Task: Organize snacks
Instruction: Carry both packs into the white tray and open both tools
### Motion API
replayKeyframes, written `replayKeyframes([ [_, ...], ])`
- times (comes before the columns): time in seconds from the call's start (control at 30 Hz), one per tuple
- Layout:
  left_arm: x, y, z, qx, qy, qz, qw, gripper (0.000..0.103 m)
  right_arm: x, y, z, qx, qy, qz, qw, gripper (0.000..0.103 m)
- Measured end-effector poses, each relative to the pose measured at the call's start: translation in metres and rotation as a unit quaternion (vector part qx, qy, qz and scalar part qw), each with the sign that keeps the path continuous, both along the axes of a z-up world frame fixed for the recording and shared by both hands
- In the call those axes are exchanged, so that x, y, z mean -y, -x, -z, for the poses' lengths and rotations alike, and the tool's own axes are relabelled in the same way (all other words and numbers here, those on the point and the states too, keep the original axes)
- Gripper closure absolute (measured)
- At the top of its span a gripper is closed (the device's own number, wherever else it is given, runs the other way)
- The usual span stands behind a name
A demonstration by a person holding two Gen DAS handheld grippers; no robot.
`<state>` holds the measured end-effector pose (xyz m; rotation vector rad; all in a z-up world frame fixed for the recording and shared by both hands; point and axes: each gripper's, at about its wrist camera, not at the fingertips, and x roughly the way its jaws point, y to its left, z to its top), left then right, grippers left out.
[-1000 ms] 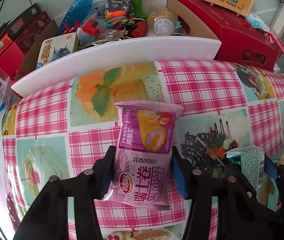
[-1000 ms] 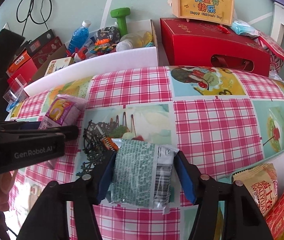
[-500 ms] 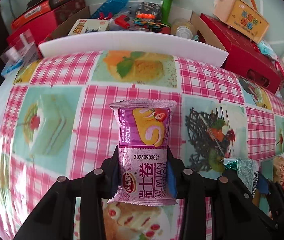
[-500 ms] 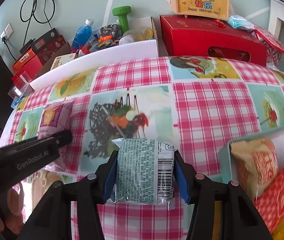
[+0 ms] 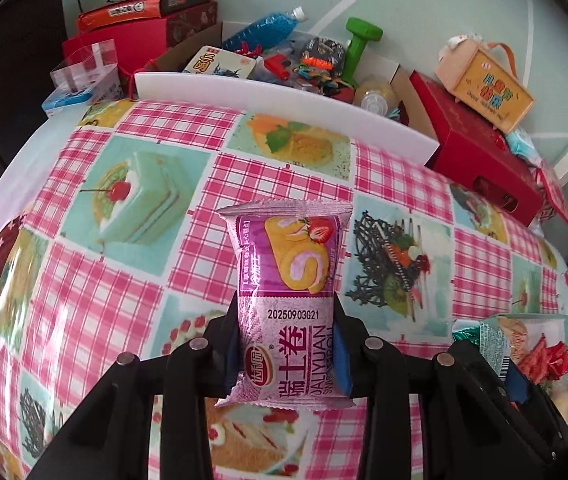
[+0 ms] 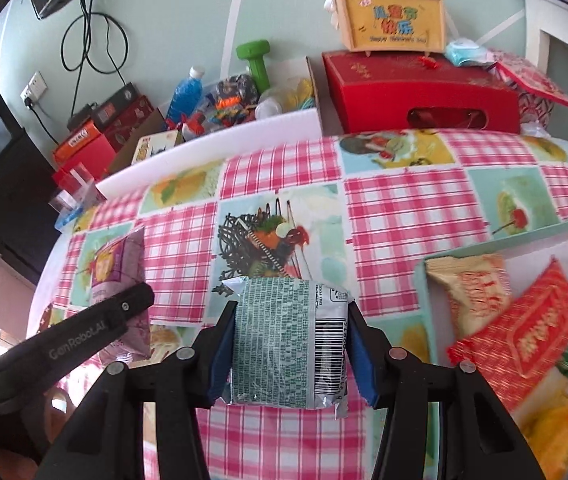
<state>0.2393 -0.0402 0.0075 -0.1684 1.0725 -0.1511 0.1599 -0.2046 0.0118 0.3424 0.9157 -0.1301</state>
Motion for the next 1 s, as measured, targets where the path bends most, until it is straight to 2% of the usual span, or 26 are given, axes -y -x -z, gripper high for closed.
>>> replayKeyframes([
  [0.23,0.008,0.034,-0.019,0.01,0.014,0.007,0.9998,0.065,0.007,0.033,-0.022,0.011,0.003,0.015,1.0,0.05],
  [0.53,0.029,0.07,-0.032,0.02,0.029,0.04,0.9986,0.065,0.018,0.073,-0.033,0.015,0.003,0.032,0.999,0.05],
  [1.0,0.061,0.088,-0.044,0.042,0.021,0.078,0.9959,0.065,0.064,0.108,-0.044,0.038,-0.014,0.086,0.995,0.05],
])
